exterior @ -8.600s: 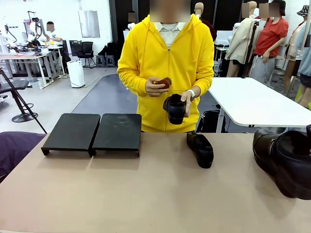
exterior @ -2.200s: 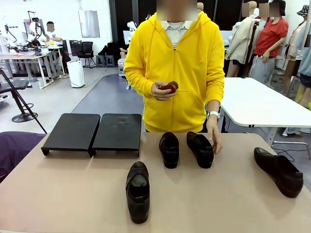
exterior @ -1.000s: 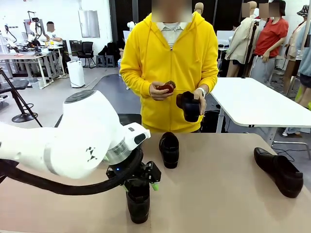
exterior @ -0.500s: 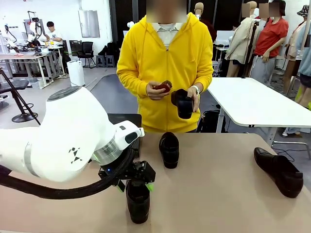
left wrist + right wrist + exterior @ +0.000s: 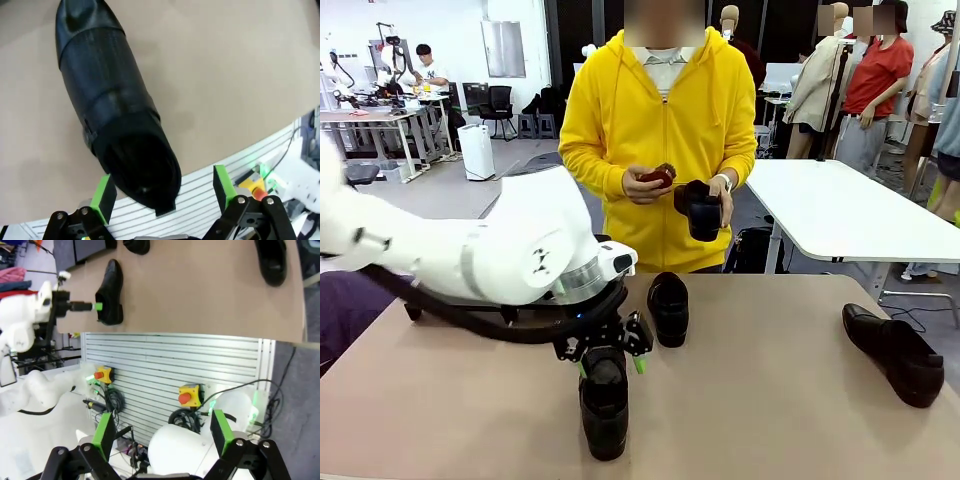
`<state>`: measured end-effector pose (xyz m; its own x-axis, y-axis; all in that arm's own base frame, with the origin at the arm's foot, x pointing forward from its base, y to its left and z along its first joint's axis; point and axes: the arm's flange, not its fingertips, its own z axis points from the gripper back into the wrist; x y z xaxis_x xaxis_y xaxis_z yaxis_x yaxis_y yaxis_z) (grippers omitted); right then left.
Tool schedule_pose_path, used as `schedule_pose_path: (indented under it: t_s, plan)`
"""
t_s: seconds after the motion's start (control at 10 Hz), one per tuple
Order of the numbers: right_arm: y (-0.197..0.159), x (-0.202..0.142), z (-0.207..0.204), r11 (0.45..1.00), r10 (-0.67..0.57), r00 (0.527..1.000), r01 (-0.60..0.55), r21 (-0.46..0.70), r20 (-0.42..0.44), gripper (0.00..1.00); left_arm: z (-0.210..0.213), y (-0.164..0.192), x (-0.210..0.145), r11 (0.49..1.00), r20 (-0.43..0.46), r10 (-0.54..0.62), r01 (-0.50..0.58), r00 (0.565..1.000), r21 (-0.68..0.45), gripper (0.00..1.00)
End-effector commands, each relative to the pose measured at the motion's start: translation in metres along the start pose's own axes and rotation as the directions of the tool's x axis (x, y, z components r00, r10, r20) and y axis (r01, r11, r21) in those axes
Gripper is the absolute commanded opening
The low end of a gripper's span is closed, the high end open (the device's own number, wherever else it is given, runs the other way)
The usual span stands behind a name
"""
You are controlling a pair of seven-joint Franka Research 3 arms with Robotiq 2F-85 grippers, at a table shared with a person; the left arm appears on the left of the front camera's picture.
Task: Organize the shoes by placing them on the stand.
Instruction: Place the Shoe from the middle of the table onto the Shoes Stand.
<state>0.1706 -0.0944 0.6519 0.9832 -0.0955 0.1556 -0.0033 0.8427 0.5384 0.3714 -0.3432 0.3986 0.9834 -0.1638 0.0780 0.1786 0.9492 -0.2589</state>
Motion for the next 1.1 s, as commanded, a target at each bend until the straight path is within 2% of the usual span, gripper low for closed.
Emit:
schedule_pose_path:
  t_s: [0.0,0.2,0.5,0.6,0.9,1.0]
  plan:
    - [0.002,0.000,0.005,1.000,0.022,1.000,-0.022,0.015,-0.005,1.00,-0.016,-0.015,0.033,0.996,-0.034,0.088,-0.087,0.996,0.027,1.00]
    - [0.002,0.000,0.005,1.000,0.022,1.000,-0.022,0.015,-0.005,1.00,-0.036,-0.013,0.043,0.991,-0.056,0.128,-0.126,0.990,0.036,1.00]
    - [0.002,0.000,0.005,1.000,0.022,1.000,-0.022,0.015,-0.005,1.00,-0.050,-0.012,0.039,0.984,-0.125,0.163,-0.152,0.979,0.092,1.00]
    - [0.002,0.000,0.005,1.000,0.022,1.000,-0.022,0.015,-0.005,1.00,-0.050,-0.013,0.036,0.982,-0.120,0.173,-0.161,0.978,0.103,1.00]
    - [0.002,0.000,0.005,1.000,0.022,1.000,-0.022,0.015,-0.005,1.00,-0.042,-0.024,0.018,0.988,-0.204,0.130,-0.111,0.970,0.105,1.00]
    - [0.002,0.000,0.005,1.000,0.022,1.000,-0.022,0.015,-0.005,1.00,-0.042,-0.024,0.016,0.990,-0.203,0.119,-0.101,0.972,0.098,1.00]
